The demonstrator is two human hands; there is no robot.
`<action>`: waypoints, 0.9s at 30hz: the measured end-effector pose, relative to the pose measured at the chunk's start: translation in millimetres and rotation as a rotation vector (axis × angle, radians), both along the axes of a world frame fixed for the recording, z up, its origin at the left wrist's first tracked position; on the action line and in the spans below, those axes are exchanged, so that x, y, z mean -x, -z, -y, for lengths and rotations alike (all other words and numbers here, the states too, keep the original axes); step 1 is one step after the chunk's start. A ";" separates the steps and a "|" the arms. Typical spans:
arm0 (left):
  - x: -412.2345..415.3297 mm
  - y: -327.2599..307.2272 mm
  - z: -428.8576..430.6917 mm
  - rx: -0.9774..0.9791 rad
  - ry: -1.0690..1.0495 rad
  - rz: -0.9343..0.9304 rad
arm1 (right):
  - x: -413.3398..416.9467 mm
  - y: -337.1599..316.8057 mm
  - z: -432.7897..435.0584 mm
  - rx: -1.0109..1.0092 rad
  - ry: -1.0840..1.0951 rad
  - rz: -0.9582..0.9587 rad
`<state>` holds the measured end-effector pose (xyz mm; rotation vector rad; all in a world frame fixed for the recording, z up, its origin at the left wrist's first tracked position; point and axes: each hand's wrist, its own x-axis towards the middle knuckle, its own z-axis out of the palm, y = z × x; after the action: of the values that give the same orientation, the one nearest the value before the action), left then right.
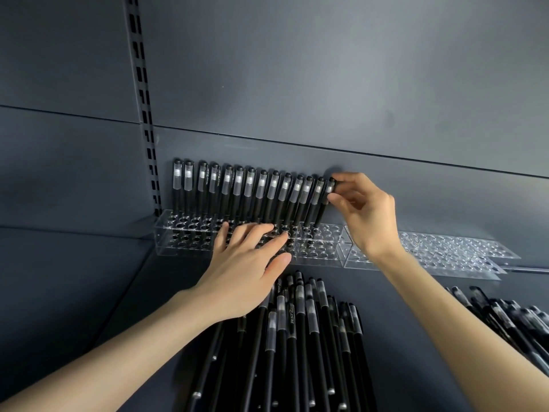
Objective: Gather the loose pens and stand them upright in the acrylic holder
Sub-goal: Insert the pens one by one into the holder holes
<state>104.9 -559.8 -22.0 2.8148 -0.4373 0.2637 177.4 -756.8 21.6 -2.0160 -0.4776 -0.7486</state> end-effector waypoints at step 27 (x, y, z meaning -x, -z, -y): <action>87.5 -1.6 -29.1 0.279 -0.205 -0.173 | 111.3 42.3 -36.3 0.630 -0.268 -0.370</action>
<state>17.5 -530.7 -20.4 2.5786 -0.0663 0.1098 66.2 -720.5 -20.7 -2.5245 -0.8124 -0.0406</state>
